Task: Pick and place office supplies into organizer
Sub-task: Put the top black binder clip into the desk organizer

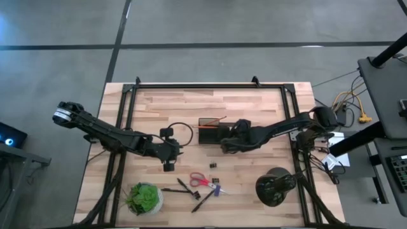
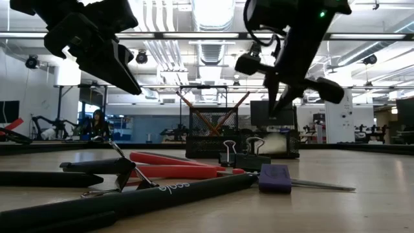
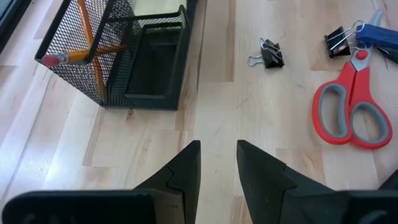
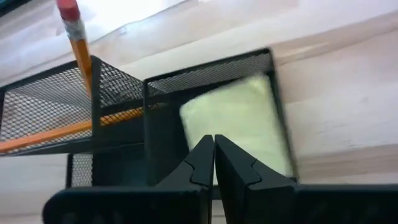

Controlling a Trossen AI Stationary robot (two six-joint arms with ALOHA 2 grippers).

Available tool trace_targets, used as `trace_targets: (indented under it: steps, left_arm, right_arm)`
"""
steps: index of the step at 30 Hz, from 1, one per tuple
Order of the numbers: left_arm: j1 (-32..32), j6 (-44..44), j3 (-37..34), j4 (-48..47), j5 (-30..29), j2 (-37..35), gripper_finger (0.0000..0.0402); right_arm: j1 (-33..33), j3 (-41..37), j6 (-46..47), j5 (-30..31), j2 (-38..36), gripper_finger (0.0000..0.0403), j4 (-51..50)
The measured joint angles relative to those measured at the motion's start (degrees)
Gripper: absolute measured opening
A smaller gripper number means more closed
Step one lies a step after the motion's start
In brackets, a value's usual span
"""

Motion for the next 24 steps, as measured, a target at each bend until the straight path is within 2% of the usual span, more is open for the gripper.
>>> trace_targets:
  steps: [7, 10, 18, 24]
  left_arm:
    - [0.06, -0.01, -0.04, 0.02, -0.29, 0.00, 0.0088]
    - [0.42, -0.02, -0.04, 0.00, -0.37, -0.02, 0.0088]
    - [1.41, -0.13, -0.05, 0.03, 0.38, -0.02, 0.0088]
    - [1.51, -0.56, -0.06, 0.02, 1.33, -0.02, 0.0088]
  right_arm:
    - [-0.54, 1.59, -6.92, -1.73, -2.86, 0.0009, -7.83]
    - [-0.55, 2.17, -10.07, -3.44, -3.69, 0.0009, -7.86]
    - [0.50, 5.02, -29.55, -15.98, -4.22, 0.0013, -4.11]
    - [2.80, 5.09, -38.80, -23.80, -4.20, 0.0068, 4.26]
